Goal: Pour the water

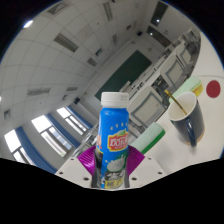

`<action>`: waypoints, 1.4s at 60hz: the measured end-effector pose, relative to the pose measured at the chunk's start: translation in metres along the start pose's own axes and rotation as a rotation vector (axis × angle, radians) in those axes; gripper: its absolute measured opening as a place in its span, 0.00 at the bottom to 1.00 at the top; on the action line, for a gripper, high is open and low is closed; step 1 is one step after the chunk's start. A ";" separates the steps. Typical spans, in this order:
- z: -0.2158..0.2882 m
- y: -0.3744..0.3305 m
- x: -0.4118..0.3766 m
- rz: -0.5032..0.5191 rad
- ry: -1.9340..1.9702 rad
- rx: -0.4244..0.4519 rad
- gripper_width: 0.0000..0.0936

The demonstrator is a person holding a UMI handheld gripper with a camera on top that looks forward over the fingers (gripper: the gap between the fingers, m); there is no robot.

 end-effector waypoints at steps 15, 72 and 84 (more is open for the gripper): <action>0.040 -0.009 -0.016 0.164 0.653 0.235 0.39; 0.189 -0.259 -0.193 0.189 -0.487 0.279 0.40; 0.244 -0.326 -0.053 -0.228 -0.809 0.135 0.39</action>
Point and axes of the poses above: the point between the fingertips, and its own axes, seen from behind it with the camera up: x to the right, z up, y forward, the way the camera looks, the point moved 6 cm from there along -y, backward, against the way the camera looks, and after that the axes turned 15 degrees about z, right-handed, at the moved point
